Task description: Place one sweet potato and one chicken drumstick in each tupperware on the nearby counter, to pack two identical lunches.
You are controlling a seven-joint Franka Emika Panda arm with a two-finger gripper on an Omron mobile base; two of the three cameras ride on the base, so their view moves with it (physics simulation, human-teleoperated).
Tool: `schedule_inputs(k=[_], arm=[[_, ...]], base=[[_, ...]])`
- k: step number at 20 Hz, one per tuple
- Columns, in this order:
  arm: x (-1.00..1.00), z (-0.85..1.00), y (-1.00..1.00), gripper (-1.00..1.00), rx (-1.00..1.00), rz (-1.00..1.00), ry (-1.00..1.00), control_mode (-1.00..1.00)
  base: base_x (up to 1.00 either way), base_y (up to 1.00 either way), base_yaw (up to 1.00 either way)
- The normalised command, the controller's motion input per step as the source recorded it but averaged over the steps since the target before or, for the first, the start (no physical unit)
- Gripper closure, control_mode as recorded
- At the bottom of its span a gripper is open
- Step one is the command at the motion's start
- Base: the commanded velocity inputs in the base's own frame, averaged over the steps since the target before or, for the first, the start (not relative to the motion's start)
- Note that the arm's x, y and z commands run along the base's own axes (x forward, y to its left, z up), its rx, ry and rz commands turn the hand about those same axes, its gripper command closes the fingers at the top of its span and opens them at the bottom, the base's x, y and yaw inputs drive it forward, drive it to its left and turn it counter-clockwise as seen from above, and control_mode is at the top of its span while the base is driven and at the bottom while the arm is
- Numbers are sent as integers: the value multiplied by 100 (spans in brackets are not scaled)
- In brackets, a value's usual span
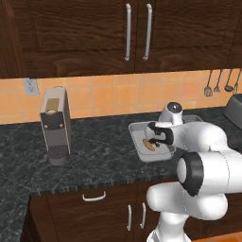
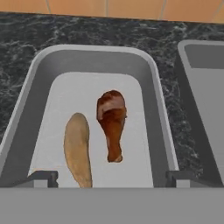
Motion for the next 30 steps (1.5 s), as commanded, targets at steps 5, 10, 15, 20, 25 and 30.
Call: schedule_inputs(k=[5, 10, 15, 20, 25, 30], arm=[[-53, 75, 12, -100, 0, 0, -2, -100], [-77, 64, 1, -100, 0, 0, 0, -100], [-88, 53, 0, -100, 0, 0, 0, -100], [-93, 42, 0, -100, 0, 0, 0, -100], [-88, 57, 0, -100, 0, 0, 0, -100], [-17, 16, 0, -100, 0, 0, -1, 100]], base=[[0, 0, 0], [0, 0, 0], [0, 0, 0], [0, 0, 0], [0, 0, 0], [-71, -2, 0]])
